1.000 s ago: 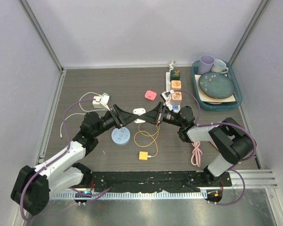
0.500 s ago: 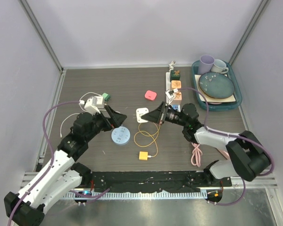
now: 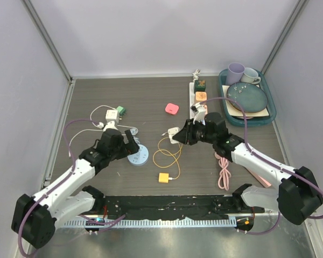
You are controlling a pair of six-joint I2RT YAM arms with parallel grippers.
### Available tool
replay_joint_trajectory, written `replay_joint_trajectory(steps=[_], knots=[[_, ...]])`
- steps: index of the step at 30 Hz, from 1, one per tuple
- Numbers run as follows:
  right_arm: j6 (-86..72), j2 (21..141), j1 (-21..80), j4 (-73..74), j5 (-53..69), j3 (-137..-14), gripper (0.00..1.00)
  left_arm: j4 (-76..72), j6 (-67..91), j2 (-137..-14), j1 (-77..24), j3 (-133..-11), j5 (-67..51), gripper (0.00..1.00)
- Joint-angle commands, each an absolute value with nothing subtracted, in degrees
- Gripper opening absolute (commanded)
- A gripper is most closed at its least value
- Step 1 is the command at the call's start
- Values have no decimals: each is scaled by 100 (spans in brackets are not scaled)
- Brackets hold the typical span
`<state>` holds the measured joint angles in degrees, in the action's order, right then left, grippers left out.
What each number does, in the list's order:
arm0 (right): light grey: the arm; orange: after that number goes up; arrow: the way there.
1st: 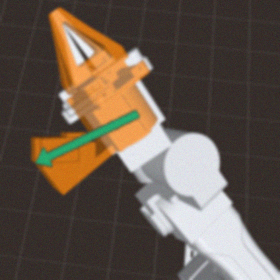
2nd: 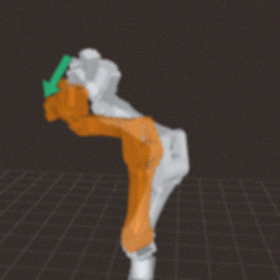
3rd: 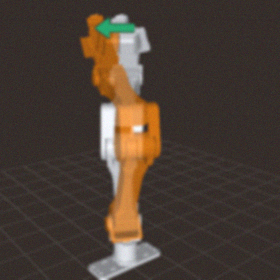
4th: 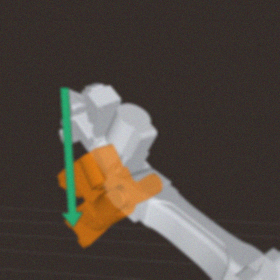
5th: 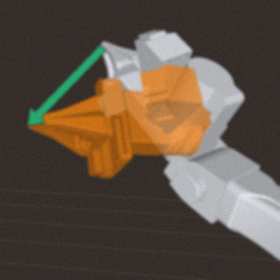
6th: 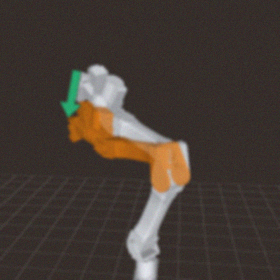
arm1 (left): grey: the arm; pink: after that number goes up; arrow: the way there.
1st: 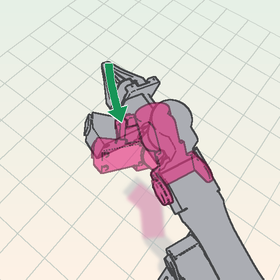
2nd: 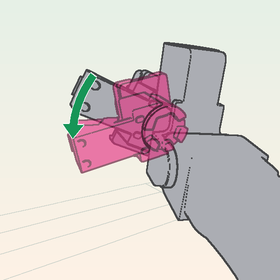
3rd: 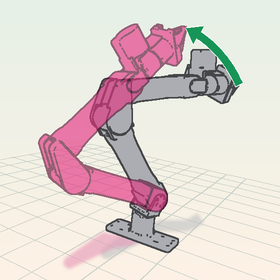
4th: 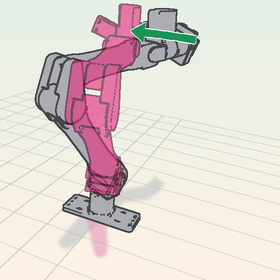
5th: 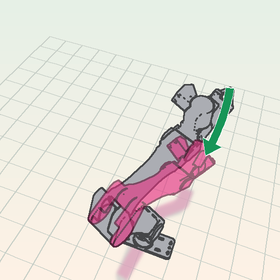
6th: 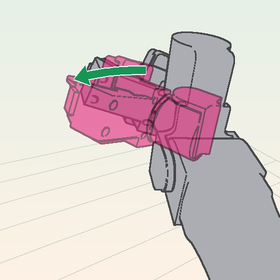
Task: Insert the plug
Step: Adjust the socket at the center of the board.
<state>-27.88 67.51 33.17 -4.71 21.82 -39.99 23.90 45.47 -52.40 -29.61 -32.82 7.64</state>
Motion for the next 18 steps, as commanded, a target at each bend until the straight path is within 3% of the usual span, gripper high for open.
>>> replay_joint_trajectory(steps=[1, 18], knots=[[-2329, 6627, 3383, -53, 1934, -4175, 1, 1758, 4667, -5851, -2962, -3181, 757, 100], [-2066, 6926, 3866, 500, 1222, -4464, 1, 326, 5526, -7330, -3216, -3252, -773, 97]])
